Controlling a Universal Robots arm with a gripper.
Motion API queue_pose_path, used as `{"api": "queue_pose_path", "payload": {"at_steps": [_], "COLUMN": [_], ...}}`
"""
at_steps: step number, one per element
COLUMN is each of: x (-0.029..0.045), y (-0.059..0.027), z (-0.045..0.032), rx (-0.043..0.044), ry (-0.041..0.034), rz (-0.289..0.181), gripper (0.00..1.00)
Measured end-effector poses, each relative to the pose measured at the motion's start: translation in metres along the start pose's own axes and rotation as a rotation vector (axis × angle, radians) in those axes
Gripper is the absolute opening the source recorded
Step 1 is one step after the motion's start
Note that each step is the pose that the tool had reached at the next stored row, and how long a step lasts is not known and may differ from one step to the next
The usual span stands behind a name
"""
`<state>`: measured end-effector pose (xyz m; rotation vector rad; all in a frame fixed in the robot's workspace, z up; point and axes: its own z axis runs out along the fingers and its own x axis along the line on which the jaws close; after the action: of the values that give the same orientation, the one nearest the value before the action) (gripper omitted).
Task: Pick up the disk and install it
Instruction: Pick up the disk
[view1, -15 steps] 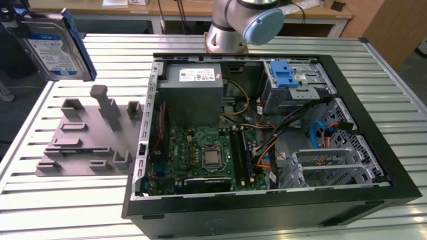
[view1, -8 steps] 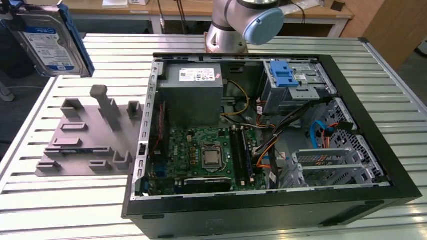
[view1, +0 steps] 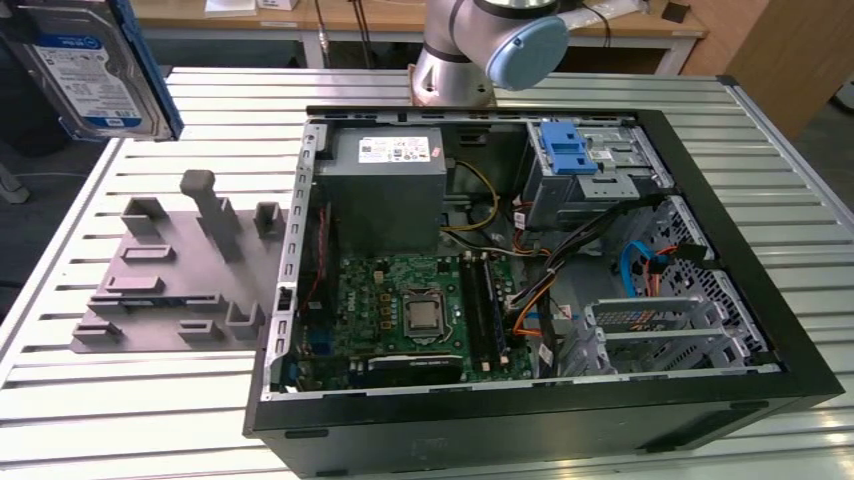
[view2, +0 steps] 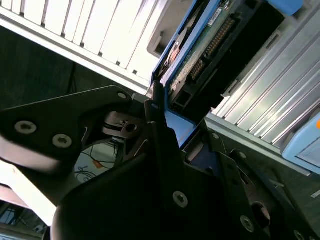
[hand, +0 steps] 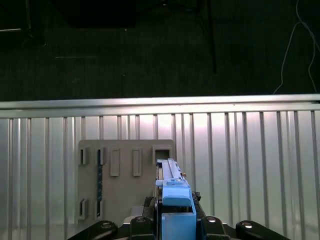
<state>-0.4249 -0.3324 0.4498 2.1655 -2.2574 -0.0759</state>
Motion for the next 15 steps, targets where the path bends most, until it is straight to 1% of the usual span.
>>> {"api": "queue_pose_path", "payload": {"at_steps": [8,9,15], "x": [-0.0006,-0.0006,-0.0006], "y": [0.001,0.0011,0.0011], "z": [-0.0236,-0.025,-0.0254], "rx": [0.0,0.0,0.0001], "ry": [0.0,0.0,0.0], "rz": [0.0,0.0,0.0], "gripper": [0.37,0.37,0.37]}}
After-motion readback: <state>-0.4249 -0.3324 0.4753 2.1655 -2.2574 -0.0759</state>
